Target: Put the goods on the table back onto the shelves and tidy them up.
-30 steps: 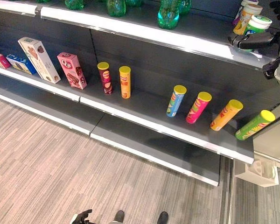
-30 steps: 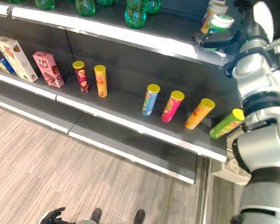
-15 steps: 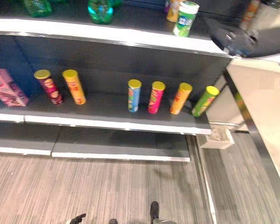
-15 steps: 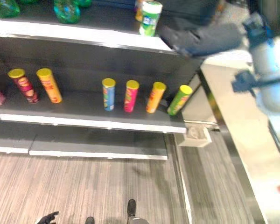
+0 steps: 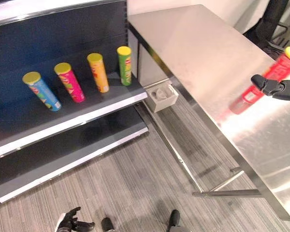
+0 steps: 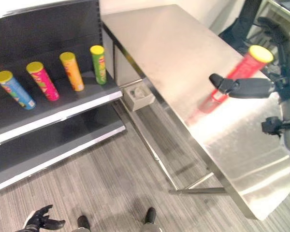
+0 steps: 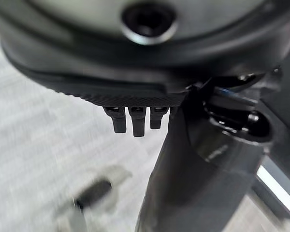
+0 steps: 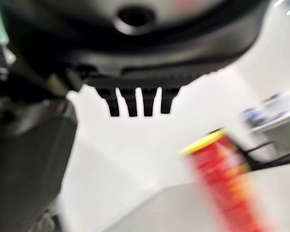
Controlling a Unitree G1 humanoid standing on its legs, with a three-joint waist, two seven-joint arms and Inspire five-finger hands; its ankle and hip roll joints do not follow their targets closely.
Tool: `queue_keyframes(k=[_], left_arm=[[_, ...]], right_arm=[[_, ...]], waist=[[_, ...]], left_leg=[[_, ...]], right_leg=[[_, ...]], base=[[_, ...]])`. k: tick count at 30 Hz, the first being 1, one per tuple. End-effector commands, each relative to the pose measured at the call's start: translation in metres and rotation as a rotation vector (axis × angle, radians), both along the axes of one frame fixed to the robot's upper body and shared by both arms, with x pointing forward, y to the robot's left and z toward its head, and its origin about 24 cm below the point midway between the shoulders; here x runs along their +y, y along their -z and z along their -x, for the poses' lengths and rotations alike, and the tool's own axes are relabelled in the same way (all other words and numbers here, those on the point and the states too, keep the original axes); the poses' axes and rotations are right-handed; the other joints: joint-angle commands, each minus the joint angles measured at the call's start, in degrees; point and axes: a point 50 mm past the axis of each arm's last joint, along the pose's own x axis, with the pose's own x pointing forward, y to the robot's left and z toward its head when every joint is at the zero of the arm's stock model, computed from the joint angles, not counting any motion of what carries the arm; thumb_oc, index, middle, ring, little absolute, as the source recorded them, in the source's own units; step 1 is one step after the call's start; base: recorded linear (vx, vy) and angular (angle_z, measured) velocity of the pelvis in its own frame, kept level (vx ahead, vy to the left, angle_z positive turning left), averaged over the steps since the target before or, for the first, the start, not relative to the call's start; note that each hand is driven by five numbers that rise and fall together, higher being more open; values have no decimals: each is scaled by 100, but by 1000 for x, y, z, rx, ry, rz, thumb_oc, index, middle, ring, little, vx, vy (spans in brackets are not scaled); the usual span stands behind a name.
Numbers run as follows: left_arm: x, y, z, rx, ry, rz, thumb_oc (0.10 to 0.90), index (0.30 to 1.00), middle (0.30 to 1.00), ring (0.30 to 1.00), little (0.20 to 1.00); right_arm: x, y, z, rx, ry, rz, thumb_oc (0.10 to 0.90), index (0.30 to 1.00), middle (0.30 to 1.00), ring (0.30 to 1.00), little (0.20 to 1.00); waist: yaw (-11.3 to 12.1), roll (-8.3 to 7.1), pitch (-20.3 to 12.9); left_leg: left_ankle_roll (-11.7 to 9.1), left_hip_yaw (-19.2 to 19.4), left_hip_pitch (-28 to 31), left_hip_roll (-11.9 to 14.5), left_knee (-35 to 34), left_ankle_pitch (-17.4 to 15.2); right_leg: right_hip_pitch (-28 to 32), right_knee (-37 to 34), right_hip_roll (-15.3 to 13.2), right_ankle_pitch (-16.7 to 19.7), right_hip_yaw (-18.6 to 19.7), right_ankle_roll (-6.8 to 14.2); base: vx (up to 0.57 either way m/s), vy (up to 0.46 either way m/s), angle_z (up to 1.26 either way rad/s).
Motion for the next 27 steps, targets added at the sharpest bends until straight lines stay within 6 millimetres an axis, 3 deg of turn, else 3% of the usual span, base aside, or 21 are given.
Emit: queue_keyframes(k=[1,2,5,8,9,10,12,13,16,17,18,20,22,27], left_arm=[[21,-13,-9,-48,14,-53,800,900,900,900,900],[16,-11,-10,-43,38,-40,800,900,900,900,900],[13,-11,-13,-51,44,-31,800,900,900,900,900],[11,-10,-13,-46,56,-27,800,900,900,900,900],[12,-11,-15,-49,62,-29,800,900,900,900,900],[10,-11,-16,-53,68,-25,800,900,900,900,900],[5,-9,-18,-58,71,-10,800,900,900,900,900],[2,-9,-21,-59,83,-3,800,900,900,900,900],[-3,-8,-24,-59,116,7,800,900,900,900,900],[-6,-8,-27,-62,135,6,800,900,900,900,900],[-7,-8,-29,-67,139,3,800,900,900,900,900],[-7,-8,-29,-75,126,4,800,900,900,900,900],[-9,-5,-27,-67,110,9,800,900,900,900,900],[-8,-2,-22,-41,105,2,800,900,900,900,900]], right_arm=[[4,-79,27,-343,-27,53,800,900,900,900,900],[5,-82,29,-351,-33,57,800,900,900,900,900],[5,-84,29,-356,-33,65,800,900,900,900,900],[7,-86,26,-363,-57,55,800,900,900,900,900],[10,-89,24,-367,-75,52,800,900,900,900,900],[16,-88,18,-352,-112,35,800,900,900,900,900],[18,-90,15,-351,-128,29,800,900,900,900,900],[18,-89,14,-353,-127,26,800,900,900,900,900],[16,-90,14,-351,-114,34,800,900,900,900,900],[21,-93,11,-361,-132,46,800,900,900,900,900],[22,-92,8,-349,-134,53,800,900,900,900,900],[29,-92,1,-325,-155,69,800,900,900,900,900],[29,-88,-2,-308,-160,64,800,900,900,900,900],[32,-80,-9,-274,-187,48,800,900,900,900,900]], waist=[[65,-432,-585],[-25,-288,-593],[-64,-232,-542],[-13,-208,-408],[28,-261,-312],[215,-363,-198],[254,-447,-166],[233,-449,-179],[295,-370,-167],[435,-276,-136],[497,-249,-110],[511,-172,-145],[470,-127,-237],[433,-149,-399]], left_leg=[[-40,-284,47,-13,-47,-833],[-163,-391,74,264,183,-896],[-272,-460,-27,540,706,-717],[-338,-810,-319,928,1664,-54],[-187,-957,-488,929,1937,166],[28,-1590,-877,355,2162,-151],[151,-1847,-1247,-152,2078,-672],[181,-1762,-1332,-227,1833,-724],[165,-1583,-1609,-335,1469,-489],[64,-1717,-1785,-530,869,-115],[27,-1923,-1866,-624,713,-9],[44,-2264,-1727,-762,372,45],[95,-2345,-1525,-815,154,28],[196,-2164,-1186,-908,-16,-57]], right_leg=[[-483,114,-213,-3,325,359],[-371,124,76,-322,427,262],[-253,95,359,-497,479,57],[-58,61,725,-721,564,-254],[-60,64,776,-698,562,-385],[-27,45,775,-739,733,-436],[38,31,760,-789,826,-399],[17,31,735,-787,813,-369],[93,31,738,-840,822,-353],[150,31,825,-890,929,-317],[194,31,848,-916,997,-305],[239,31,887,-922,1102,-294],[294,31,881,-956,1158,-284],[381,100,707,-1023,1306,-216]], base=[[175,-473,-31],[213,-464,-13],[90,-270,-7],[42,-273,-24],[-11,-294,-27],[-12,-246,-43],[66,-129,-66],[102,-18,-58],[95,50,-18],[131,86,-11],[171,115,-11],[142,105,-43],[181,158,-73],[170,174,-21]])
